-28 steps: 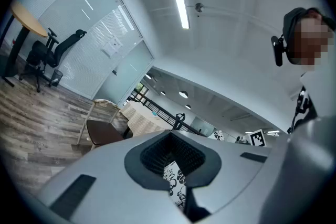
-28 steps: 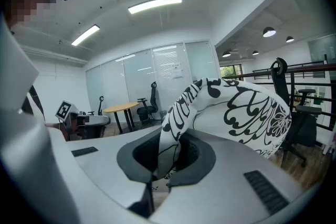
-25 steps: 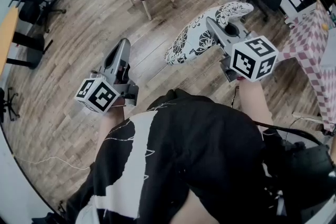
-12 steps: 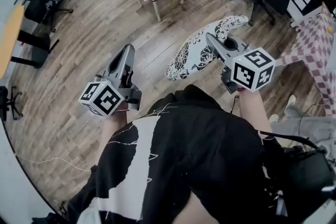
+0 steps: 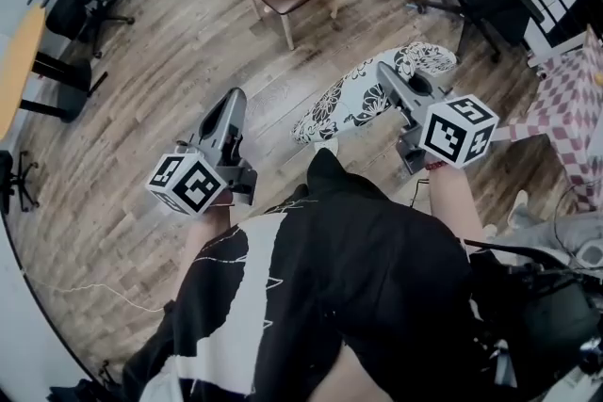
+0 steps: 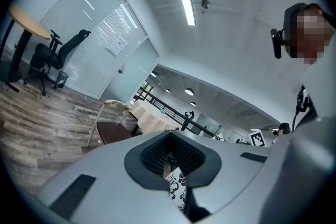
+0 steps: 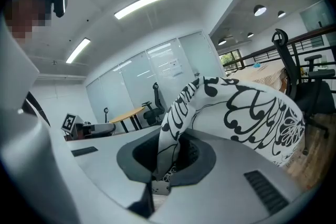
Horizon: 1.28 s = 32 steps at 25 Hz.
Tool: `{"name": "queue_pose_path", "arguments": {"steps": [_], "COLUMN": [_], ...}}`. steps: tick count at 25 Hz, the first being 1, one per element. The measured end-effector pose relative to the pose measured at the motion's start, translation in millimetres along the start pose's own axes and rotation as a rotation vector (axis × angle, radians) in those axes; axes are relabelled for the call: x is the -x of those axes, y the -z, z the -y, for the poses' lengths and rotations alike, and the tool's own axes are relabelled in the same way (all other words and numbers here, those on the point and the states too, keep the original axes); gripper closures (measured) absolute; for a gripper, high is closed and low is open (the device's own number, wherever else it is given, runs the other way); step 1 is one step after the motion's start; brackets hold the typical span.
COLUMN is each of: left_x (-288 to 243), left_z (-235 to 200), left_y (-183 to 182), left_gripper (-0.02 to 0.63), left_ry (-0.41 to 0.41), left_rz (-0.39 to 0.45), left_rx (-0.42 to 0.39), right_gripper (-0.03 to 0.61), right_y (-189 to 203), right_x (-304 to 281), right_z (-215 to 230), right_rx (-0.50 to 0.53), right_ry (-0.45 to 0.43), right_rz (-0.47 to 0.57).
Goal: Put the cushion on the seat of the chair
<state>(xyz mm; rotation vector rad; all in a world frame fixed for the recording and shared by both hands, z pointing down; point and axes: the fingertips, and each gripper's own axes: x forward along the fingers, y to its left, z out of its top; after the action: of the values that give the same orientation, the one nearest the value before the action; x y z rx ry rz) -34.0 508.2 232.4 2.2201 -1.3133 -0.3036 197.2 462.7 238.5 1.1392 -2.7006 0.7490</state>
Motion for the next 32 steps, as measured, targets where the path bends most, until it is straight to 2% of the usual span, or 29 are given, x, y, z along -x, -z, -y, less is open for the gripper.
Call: {"name": "queue_pose_path", "arguments": {"steps": [11, 16, 18, 22, 32], "left_x": [-104, -142, -159, -190, -251], "left_z": [-33, -52, -61, -75, -98], "left_y": [-30, -50, -55, -56, -50], "left_gripper": [0.600, 0.601, 0.600, 0.600, 0.600], "left_ry": [-0.038, -0.085, -0.091, -0.097, -0.079], "left_rz": [-0.042, 0.000, -0.008, -0.032, -0.076], "left_rx": [-0.002, -0.026, -0.021, -0.010, -0.013], "right_gripper": [0.557, 0.557, 0.557, 0.557, 0.557], "right_y": [-59, -73, -79, -86, -88], "right_x": [-76, -103, -115, -132, -167], "right_z": [83, 118, 132, 159, 215], "right_rx": [-0.015, -0.055, -0.081, -0.116, -0.118], "right_ry": [-0.015, -0.026, -0.023, -0.013, 0.032], "right_rz": [-0.046, -0.048, -0.046, -0.054, -0.102]}}
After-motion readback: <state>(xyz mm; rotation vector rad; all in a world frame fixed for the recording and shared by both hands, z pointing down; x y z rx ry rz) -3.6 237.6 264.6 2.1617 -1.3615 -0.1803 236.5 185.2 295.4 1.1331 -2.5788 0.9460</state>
